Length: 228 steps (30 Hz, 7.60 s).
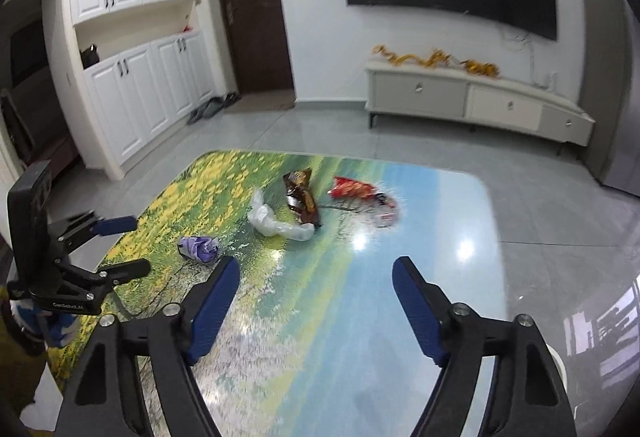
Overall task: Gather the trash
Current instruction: 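Grasp the small purple bag with the left tool while the right tool grasps the clear plastic bag, then carry both bags over the bin and open both tools, then move both tools back to the last chip bags on the table, then grasp the brown chip bag with the left tool while the right tool grasps the red chip bag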
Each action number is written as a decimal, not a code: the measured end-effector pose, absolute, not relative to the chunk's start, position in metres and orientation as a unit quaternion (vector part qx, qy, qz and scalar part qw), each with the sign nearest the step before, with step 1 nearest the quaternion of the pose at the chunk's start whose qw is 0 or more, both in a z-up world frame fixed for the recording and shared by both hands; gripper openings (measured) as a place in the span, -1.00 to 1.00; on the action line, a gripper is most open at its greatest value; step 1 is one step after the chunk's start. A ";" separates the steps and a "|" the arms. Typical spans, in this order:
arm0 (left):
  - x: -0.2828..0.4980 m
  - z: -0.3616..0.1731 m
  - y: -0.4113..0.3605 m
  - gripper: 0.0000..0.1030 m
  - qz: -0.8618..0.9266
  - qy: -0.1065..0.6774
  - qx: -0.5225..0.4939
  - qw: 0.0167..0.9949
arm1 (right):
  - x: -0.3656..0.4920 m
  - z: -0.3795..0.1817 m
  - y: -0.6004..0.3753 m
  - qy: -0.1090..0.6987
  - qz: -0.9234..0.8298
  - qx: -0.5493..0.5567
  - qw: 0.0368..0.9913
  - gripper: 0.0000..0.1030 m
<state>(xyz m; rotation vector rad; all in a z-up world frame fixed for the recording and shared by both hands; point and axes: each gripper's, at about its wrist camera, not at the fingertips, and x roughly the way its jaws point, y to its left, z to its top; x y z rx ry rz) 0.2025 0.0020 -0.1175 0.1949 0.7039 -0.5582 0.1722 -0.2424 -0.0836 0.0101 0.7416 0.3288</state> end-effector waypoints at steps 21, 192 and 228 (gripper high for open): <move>0.246 -0.170 -0.003 -0.15 -0.299 0.389 0.102 0.865 | 0.311 -0.178 -0.137 0.450 0.260 -0.050 0.853 0.05; 0.155 -0.100 -0.040 0.47 -0.039 0.342 0.052 0.938 | 0.088 -0.085 -0.350 0.353 0.071 0.059 0.931 0.05; 0.344 -0.168 -0.080 -0.49 -0.152 0.420 -0.040 0.894 | 0.329 -0.187 -0.262 0.450 0.214 -0.023 0.867 -0.60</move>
